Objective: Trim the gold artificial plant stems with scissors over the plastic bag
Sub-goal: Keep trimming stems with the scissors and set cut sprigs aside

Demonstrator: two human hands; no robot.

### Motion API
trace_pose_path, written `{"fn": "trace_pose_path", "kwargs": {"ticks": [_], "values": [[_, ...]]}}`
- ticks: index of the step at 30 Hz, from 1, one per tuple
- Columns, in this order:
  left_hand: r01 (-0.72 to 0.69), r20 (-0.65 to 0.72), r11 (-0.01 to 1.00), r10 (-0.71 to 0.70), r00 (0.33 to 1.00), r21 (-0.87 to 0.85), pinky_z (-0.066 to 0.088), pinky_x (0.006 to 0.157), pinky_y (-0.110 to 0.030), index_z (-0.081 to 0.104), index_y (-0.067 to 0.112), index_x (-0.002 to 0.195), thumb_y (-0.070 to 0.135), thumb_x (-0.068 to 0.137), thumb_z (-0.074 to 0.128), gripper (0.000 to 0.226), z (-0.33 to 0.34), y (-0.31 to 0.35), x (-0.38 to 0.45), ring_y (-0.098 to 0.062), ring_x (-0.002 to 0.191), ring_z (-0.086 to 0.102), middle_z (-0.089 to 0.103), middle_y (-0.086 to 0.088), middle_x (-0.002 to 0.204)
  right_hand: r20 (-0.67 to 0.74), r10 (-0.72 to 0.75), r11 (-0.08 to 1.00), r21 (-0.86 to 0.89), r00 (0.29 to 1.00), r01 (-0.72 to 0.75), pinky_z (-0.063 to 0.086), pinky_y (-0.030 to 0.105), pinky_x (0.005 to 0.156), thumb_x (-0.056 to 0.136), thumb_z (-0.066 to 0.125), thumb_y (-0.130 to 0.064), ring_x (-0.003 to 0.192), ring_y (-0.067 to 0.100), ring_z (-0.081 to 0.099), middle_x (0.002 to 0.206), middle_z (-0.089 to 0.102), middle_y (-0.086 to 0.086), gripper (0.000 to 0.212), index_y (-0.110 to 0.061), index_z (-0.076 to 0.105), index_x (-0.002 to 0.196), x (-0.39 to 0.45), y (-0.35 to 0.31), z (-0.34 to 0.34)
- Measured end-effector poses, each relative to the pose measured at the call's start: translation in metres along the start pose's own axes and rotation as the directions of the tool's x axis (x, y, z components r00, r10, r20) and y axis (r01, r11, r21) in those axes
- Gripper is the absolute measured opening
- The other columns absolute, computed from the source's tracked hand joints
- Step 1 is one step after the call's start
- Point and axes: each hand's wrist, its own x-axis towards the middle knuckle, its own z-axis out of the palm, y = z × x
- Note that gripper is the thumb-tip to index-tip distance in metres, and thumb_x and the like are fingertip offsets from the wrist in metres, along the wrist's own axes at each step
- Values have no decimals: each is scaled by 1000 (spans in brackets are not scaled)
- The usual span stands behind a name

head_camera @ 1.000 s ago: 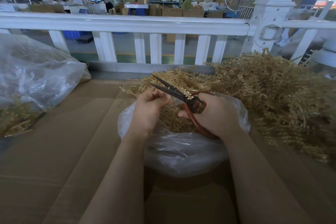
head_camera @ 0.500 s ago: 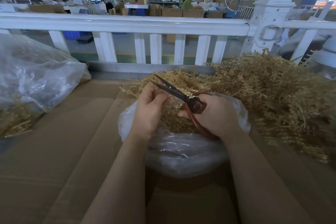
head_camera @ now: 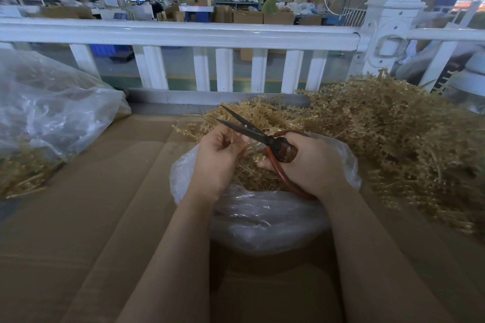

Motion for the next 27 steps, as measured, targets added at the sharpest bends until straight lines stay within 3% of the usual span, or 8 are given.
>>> {"fn": "trace_pose_path", "kwargs": {"ticks": [5, 8, 13, 21, 25, 27], "values": [[-13, -14, 999, 14, 1000, 32, 41, 57, -14, 52, -10, 82, 0, 96, 58, 18, -1, 1, -1, -14, 60, 47, 50, -17, 71, 5, -2, 1000, -9, 1000, 2, 41, 9, 60, 66, 53, -90, 70, -5, 58, 68, 62, -21, 54, -40, 64, 85, 0, -3, -3], [-11, -7, 999, 12, 1000, 37, 42, 57, -15, 53, -1, 80, -1, 96, 58, 17, -1, 2, -1, -14, 60, 48, 50, -14, 68, 18, 8, 1000, -18, 1000, -8, 44, 14, 59, 66, 53, -89, 69, -5, 58, 68, 63, -20, 55, -39, 65, 85, 0, -4, -4], [-12, 8, 1000, 11, 1000, 21, 45, 59, -15, 55, 7, 79, -5, 95, 56, 20, -2, 2, -1, -4, 57, 53, 55, -4, 65, -26, 3, 999, -47, 1000, -5, 36, 11, 53, 67, 54, -88, 63, -11, 52, 60, 56, -22, 40, -48, 48, 67, -2, -7, -5], [-11, 7, 999, 11, 1000, -34, 43, 55, -11, 54, -16, 92, -7, 96, 53, 11, 0, -1, 0, 1, 54, 53, 52, -7, 66, -28, 10, 1000, -30, 1000, -11, 34, 15, 49, 60, 42, -96, 55, -4, 51, 54, 53, -14, 64, -32, 52, 61, 0, -6, -4], [4, -68, 998, -9, 998, -68, 44, 57, -11, 52, 2, 81, -6, 98, 51, 19, 0, -1, 2, 4, 53, 53, 54, 5, 62, 17, 5, 1000, 7, 1000, -5, 36, 13, 49, 61, 48, -96, 61, -2, 57, 62, 61, -15, 58, -38, 51, 64, 0, -9, -9], [-6, -116, 999, 0, 993, -46, 46, 64, -18, 55, 12, 81, 1, 99, 53, 21, -2, -3, 3, -2, 60, 53, 57, 12, 61, 6, 15, 995, 94, 1000, -16, 38, 9, 51, 63, 58, -88, 69, -15, 56, 79, 60, -38, 46, -43, 52, 64, -1, -11, -11]]}}
